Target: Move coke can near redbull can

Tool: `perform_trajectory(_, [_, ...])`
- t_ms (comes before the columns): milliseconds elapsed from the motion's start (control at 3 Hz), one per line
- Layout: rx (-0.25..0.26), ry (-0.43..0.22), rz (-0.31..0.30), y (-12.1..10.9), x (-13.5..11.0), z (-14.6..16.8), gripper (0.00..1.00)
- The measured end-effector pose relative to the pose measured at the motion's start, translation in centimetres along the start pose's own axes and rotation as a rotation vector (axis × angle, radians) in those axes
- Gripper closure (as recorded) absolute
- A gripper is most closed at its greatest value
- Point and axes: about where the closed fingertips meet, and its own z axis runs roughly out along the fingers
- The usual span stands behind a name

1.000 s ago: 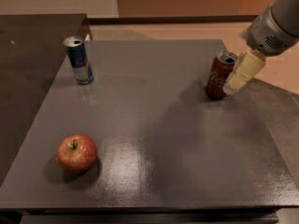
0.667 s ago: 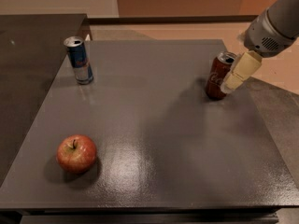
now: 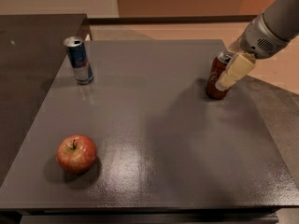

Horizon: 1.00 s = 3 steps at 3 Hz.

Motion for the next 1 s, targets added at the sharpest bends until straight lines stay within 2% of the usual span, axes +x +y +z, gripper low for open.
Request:
perform_trajectory(667, [-0.035, -0.012, -0.012, 0.4, -0.3, 0.2, 0.65])
perform_trajectory(1000, [-0.067, -0.045, -0.034, 1.0, -2.2, -0.1, 0.89])
